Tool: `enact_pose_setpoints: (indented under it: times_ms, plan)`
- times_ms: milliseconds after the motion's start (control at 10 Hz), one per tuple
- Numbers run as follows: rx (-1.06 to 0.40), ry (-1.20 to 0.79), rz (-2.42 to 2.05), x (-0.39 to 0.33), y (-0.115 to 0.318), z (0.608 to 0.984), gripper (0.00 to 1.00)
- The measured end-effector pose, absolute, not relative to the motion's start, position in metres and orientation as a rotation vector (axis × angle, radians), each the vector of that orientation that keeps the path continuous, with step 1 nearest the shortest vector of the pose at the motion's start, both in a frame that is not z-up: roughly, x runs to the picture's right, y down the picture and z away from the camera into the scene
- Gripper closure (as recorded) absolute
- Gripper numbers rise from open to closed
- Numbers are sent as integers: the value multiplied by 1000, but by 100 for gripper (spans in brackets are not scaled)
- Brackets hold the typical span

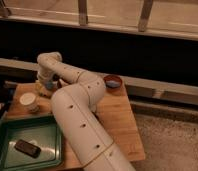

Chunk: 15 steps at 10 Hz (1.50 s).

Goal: Stack cups on top of each other

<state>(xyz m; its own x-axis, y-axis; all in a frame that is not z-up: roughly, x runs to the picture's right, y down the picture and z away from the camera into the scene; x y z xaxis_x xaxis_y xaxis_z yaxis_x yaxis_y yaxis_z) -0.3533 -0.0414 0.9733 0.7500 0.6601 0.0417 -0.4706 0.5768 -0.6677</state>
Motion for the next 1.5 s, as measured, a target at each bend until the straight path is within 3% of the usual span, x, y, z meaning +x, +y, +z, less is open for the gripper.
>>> enact_pose_setpoints:
  times_ms: [100,600,700,1100,1500]
  plan:
    - [-685,-290,663,-354,-38,977,44]
    - [-663,-266,631,-356,-38,981,94]
    - [-659,-265,629,-356,-40,980,99]
    - [-649,-275,631,-348,-56,958,100]
    - [-645,-321,596,-326,-92,887,100]
